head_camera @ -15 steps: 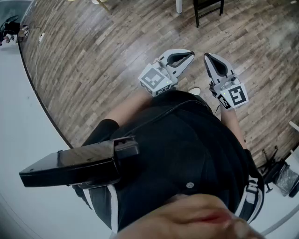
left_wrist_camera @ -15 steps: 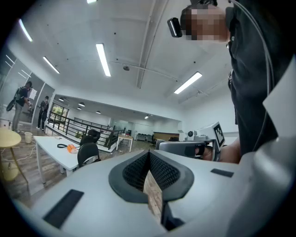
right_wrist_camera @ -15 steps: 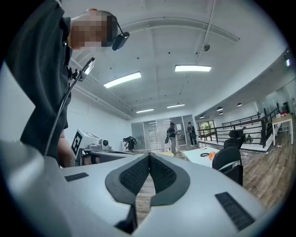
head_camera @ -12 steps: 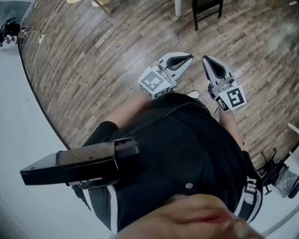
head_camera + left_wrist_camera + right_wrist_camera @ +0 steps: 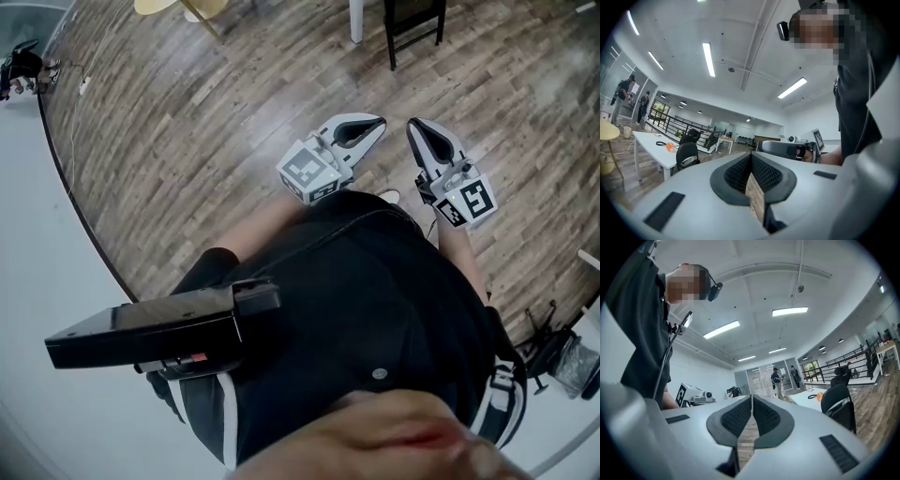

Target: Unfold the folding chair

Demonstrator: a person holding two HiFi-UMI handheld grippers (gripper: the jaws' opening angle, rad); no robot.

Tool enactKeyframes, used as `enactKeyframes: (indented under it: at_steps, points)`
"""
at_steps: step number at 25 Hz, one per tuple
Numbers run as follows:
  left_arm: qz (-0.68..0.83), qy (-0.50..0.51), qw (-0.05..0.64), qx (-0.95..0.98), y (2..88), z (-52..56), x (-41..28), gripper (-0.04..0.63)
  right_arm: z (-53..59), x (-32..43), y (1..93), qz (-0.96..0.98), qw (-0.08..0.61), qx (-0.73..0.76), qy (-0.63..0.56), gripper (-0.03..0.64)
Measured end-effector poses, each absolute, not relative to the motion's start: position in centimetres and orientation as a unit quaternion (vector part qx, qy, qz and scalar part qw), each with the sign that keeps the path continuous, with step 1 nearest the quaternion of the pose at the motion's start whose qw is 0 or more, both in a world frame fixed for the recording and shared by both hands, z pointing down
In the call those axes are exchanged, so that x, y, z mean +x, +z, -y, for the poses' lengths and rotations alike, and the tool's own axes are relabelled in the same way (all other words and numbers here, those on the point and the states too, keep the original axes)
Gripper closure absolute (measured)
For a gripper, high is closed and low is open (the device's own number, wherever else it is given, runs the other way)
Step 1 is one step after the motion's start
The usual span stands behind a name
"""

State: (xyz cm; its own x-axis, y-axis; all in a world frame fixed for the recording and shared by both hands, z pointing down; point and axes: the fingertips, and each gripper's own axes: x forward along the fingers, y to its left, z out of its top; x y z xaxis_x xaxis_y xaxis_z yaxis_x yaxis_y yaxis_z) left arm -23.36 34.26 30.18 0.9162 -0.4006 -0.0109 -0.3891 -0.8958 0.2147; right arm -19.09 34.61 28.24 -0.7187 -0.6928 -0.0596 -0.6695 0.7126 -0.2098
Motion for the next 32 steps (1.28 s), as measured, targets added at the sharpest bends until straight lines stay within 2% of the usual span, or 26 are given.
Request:
enactKeyframes:
  at_steps: [6, 22, 28, 32]
  points:
    - [0.202, -0.014, 0.086, 0.976, 30.0, -34.5, -23.3, 0.591, -34.3, -19.1, 28.8, -0.921, 0.062, -0.37, -0.103, 0.609]
    - [0.192, -0.009, 0.092, 0.977, 30.7, -34.3, -25.6, 0.591, -34.8, -22.5, 29.9, -0.929, 0.024, -0.36, -0.085, 0.609]
    - [0.19, -0.018, 0.104, 0.976, 30.7, -30.5, -29.0, 0.591, -31.2, -26.0, 29.7, -0.927, 0.009, -0.365, -0.089, 0.609]
    - [0.183, -0.019, 0.092, 0.979, 31.1, -31.7, -29.6, 0.592, -32.3, -26.9, 30.7, -0.927, 0.004, -0.364, -0.089, 0.609]
